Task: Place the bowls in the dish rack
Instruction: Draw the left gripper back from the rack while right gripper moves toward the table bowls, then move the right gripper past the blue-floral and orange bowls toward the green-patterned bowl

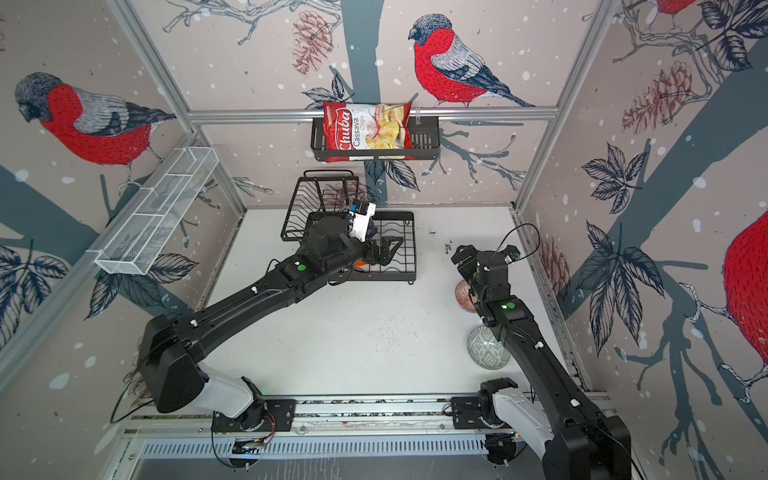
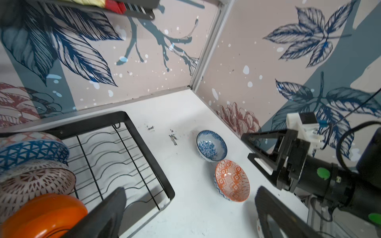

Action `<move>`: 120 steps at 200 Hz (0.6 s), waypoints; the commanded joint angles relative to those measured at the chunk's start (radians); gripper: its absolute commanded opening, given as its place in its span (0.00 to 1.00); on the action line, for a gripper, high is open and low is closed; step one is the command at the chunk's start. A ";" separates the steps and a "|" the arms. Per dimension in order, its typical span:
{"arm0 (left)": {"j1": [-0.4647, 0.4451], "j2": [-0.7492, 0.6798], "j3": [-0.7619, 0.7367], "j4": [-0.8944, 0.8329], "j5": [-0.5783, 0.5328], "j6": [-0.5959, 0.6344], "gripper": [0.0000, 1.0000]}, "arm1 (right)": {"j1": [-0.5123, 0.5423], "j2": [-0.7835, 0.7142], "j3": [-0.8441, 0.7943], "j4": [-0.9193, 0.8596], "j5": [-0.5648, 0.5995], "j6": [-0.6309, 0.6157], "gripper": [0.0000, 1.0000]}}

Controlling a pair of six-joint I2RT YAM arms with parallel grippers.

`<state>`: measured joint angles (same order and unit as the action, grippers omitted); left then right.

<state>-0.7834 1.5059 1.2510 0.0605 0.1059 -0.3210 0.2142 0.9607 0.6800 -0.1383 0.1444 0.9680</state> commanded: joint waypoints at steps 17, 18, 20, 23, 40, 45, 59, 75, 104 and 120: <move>-0.020 0.007 -0.059 0.025 0.001 0.010 0.98 | -0.075 0.002 -0.060 -0.060 -0.064 -0.012 1.00; -0.020 0.006 -0.061 0.026 0.000 0.011 0.98 | -0.076 0.002 -0.062 -0.060 -0.067 -0.011 1.00; -0.020 0.005 -0.063 0.028 0.001 0.010 0.98 | -0.078 0.002 -0.065 -0.060 -0.071 -0.011 1.00; -0.020 0.003 -0.066 0.030 0.004 0.011 0.98 | -0.081 0.003 -0.070 -0.058 -0.077 -0.009 1.00; -0.020 -0.006 -0.085 0.041 0.009 0.005 0.98 | -0.090 0.004 -0.094 -0.058 -0.096 -0.014 1.00; -0.020 -0.010 -0.089 0.043 0.010 -0.001 0.98 | -0.090 0.004 -0.102 -0.057 -0.098 -0.015 1.00; -0.025 -0.018 -0.105 0.061 0.017 -0.010 0.98 | -0.091 0.004 -0.133 -0.033 -0.105 -0.018 1.00; -0.032 -0.011 -0.107 0.064 0.018 -0.012 0.98 | -0.093 0.012 -0.176 0.022 -0.116 -0.014 1.00; -0.035 0.001 -0.101 0.056 0.027 -0.018 0.98 | -0.099 0.061 -0.183 0.065 -0.121 -0.045 0.96; -0.038 0.000 -0.104 0.057 0.021 -0.014 0.98 | -0.108 0.103 -0.154 0.058 -0.137 -0.074 0.94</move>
<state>-0.8181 1.5055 1.1465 0.0772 0.1249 -0.3374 0.1158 1.0210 0.4965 -0.1318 0.0349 0.9432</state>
